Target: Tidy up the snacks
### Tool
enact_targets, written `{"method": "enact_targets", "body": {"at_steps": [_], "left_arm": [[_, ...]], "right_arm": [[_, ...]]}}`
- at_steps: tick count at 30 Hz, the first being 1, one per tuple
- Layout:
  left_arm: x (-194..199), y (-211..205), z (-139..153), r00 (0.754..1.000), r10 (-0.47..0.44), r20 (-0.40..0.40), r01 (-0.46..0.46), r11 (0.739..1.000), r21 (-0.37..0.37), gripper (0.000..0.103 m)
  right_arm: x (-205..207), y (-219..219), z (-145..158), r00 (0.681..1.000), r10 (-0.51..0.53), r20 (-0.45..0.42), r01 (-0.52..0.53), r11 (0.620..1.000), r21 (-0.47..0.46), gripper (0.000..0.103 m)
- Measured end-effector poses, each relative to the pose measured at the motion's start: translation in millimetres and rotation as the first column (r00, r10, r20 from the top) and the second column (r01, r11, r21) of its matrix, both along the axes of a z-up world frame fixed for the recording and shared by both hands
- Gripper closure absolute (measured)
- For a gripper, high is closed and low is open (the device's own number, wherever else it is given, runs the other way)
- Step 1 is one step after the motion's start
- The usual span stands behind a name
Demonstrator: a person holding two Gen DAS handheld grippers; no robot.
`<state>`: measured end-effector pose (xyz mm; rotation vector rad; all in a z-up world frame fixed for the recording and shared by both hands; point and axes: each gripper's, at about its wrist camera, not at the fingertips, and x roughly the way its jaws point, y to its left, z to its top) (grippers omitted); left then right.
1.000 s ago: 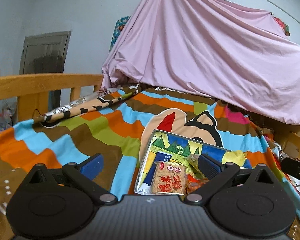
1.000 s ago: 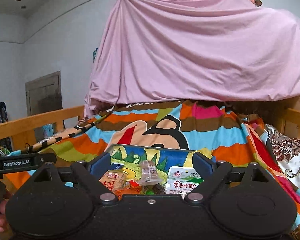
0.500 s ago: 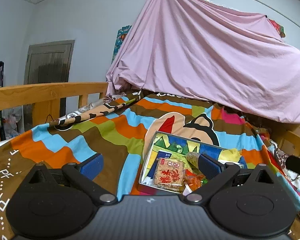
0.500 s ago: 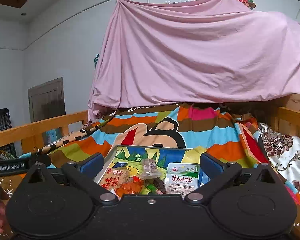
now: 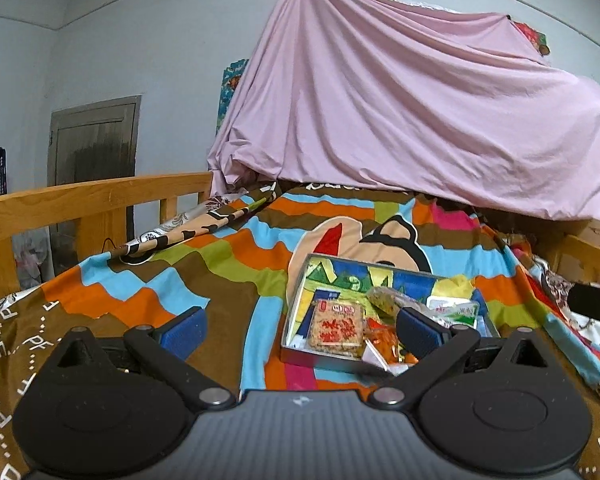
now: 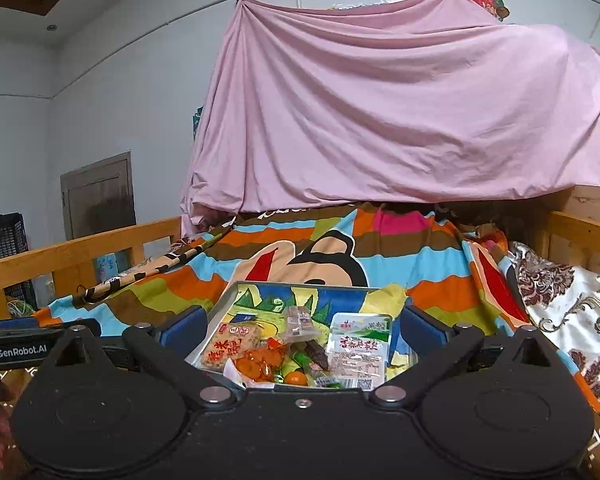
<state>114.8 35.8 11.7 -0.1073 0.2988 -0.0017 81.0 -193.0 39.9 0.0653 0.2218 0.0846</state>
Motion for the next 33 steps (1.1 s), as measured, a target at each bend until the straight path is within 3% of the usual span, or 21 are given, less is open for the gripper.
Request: {"method": "enact_targets", "body": {"at_steps": [10, 20, 33], "left_arm": [[-26, -8, -4, 0.997, -0.047, -0.066, 0.05, 0.998, 0.044, 0.0], [-40, -16, -8, 0.994, -0.048, -0.103, 0.057, 0.994, 0.09, 0.0], [-42, -10, -9, 0.99, -0.029, -0.135, 0.04, 0.996, 0.076, 0.0]], "right_arm": [[-26, -6, -10, 0.996, -0.022, -0.087, 0.021, 1.0, -0.017, 0.001], [-46, -7, -12, 0.992, -0.031, -0.12, 0.029, 0.999, -0.02, 0.001], [-53, -12, -15, 0.987, -0.049, -0.153, 0.049, 0.999, -0.007, 0.001]]}}
